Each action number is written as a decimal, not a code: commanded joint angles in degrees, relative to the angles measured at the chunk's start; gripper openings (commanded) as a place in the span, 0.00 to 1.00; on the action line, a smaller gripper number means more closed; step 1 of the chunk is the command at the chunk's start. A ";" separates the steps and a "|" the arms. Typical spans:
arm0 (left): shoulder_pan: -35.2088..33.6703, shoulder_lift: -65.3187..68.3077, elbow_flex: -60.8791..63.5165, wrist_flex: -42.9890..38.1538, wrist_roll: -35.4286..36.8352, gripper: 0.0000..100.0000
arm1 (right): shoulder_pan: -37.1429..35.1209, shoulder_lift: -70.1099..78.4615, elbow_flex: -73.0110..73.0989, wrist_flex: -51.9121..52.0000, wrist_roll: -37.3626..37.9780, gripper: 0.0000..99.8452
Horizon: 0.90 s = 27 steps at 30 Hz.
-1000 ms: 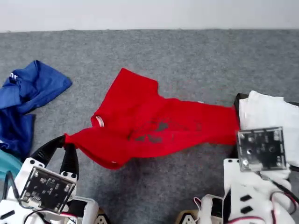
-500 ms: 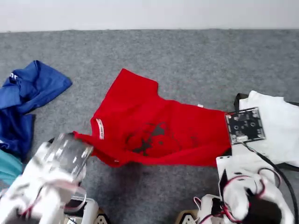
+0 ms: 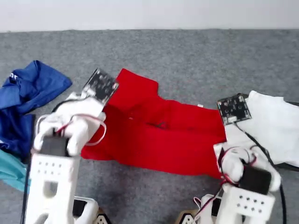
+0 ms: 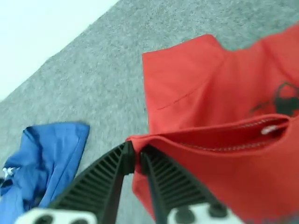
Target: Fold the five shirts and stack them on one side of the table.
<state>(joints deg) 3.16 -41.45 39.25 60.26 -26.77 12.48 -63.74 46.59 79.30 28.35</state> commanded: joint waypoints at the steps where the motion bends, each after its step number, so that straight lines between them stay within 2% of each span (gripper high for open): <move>1: 0.18 9.32 -5.23 -7.03 -0.79 0.02 | -0.04 5.58 0.00 -6.73 0.44 0.01; 8: 0.70 30.95 -19.21 -11.78 -0.79 0.02 | -0.04 18.42 0.00 -18.15 0.35 0.01; 16: 4.48 53.01 -38.46 -11.78 -0.79 0.02 | -0.04 26.24 -0.18 -26.15 -1.49 0.01; 20: 3.96 62.24 -47.52 -11.43 -0.79 0.02 | -0.04 29.76 -0.18 -29.58 -1.58 0.01; 27: 4.04 74.55 -62.90 -5.45 -0.79 0.02 | 0.04 34.86 -0.18 -35.21 -1.58 0.01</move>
<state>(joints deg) 7.03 30.90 -16.13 52.97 -26.86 12.57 -29.71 46.77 46.24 27.47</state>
